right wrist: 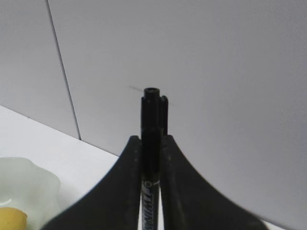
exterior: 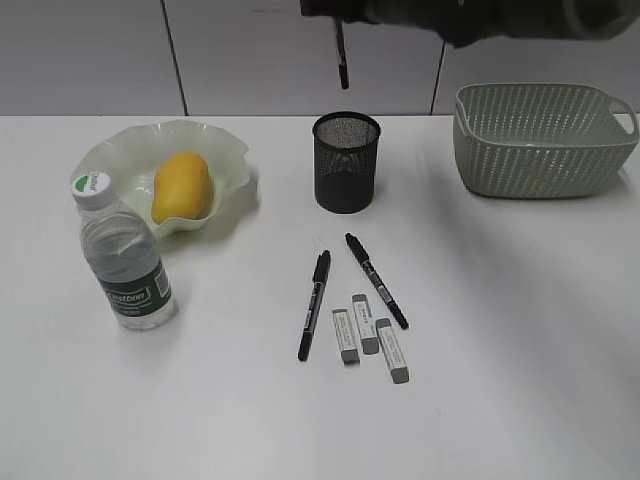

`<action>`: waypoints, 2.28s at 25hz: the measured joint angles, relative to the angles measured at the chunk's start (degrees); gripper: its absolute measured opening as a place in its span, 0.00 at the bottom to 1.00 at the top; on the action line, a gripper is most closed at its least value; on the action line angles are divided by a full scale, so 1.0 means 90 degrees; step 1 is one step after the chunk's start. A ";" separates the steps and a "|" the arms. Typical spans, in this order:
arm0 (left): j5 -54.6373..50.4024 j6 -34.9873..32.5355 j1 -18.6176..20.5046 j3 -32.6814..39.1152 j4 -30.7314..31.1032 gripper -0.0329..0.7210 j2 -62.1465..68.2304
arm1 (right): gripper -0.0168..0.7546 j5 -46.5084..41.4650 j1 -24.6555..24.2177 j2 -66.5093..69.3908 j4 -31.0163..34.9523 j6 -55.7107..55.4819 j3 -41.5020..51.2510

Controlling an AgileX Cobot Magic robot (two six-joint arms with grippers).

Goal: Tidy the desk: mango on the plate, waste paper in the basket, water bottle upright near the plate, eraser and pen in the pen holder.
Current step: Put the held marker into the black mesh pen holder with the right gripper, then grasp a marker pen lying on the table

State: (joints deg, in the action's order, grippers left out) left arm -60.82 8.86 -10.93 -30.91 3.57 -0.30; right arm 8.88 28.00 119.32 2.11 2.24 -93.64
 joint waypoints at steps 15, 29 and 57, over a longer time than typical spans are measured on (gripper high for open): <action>0.0000 0.0000 0.0000 0.0000 -0.0005 0.54 0.0000 | 0.14 0.0503 0.0020 0.0824 0.0034 -0.0248 0.0809; 0.0000 0.0000 0.0000 0.0000 -0.0005 0.54 0.0000 | 0.74 -0.2902 0.0028 -0.0794 -0.0421 -0.0248 0.0891; 0.0006 0.0000 0.0007 0.0003 -0.0011 0.53 0.0573 | 0.61 -0.7700 0.0029 -1.0777 -0.0929 -0.1068 0.7090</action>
State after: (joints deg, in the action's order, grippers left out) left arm -60.77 8.86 -10.86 -30.88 3.47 4.86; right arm -60.42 28.26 22.33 -6.25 -7.38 -29.83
